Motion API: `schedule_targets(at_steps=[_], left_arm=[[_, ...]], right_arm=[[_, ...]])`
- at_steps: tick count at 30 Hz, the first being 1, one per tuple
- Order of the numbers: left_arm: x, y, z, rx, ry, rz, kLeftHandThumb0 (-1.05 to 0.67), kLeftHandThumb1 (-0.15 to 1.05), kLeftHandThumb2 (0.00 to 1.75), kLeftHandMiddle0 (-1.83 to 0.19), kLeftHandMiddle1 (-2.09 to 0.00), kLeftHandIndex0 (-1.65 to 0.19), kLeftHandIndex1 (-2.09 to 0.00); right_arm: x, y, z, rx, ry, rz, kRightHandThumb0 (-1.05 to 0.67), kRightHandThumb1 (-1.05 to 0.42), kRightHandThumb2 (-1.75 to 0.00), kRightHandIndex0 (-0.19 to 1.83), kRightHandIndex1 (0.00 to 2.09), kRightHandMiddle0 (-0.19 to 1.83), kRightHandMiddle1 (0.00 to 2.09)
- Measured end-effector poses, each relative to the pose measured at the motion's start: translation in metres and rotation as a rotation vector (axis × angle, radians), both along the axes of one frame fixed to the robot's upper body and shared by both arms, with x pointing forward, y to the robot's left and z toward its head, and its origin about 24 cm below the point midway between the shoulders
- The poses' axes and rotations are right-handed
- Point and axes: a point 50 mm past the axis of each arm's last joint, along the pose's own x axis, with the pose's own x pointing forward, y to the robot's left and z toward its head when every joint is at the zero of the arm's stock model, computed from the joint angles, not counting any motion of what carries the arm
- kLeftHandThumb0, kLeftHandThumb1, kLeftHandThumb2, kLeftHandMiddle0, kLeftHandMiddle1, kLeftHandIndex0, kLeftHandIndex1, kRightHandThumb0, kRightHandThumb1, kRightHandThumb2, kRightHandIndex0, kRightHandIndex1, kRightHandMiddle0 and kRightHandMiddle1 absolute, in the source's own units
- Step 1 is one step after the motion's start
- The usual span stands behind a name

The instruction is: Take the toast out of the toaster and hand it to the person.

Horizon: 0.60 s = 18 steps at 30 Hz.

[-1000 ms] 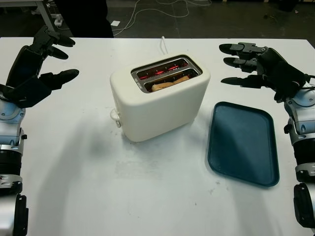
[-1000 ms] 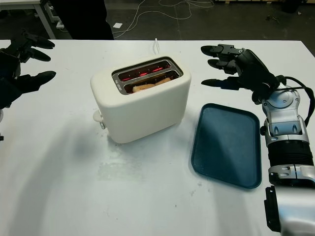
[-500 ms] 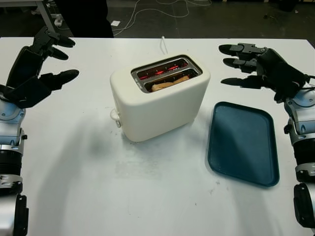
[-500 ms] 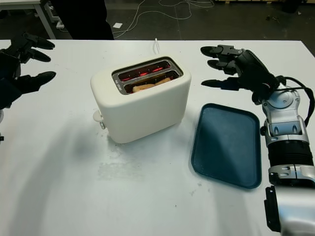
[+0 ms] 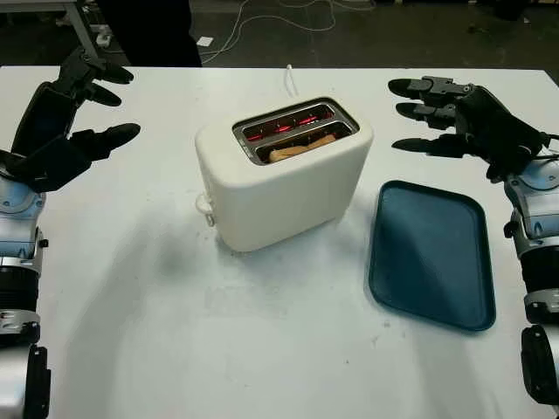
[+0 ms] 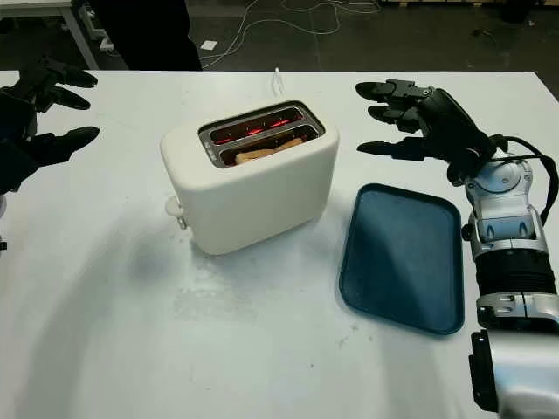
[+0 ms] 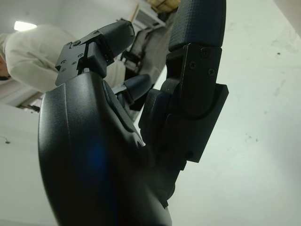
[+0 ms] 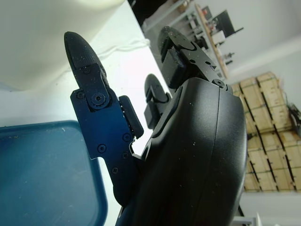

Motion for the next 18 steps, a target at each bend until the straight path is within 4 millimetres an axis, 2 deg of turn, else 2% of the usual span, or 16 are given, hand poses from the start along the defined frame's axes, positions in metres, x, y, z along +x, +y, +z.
schedule_targets(at_steps=[18], left_arm=[[0.0000,0.0000,0.0000,-0.001,0.000,0.000,-1.05,0.92,0.24,0.00,-1.43,0.00,-1.26]], right_arm=[[0.0000,0.0000,0.0001,0.001,0.000,0.000,-0.57,-0.77,0.00,0.46,0.01,0.47,0.00]])
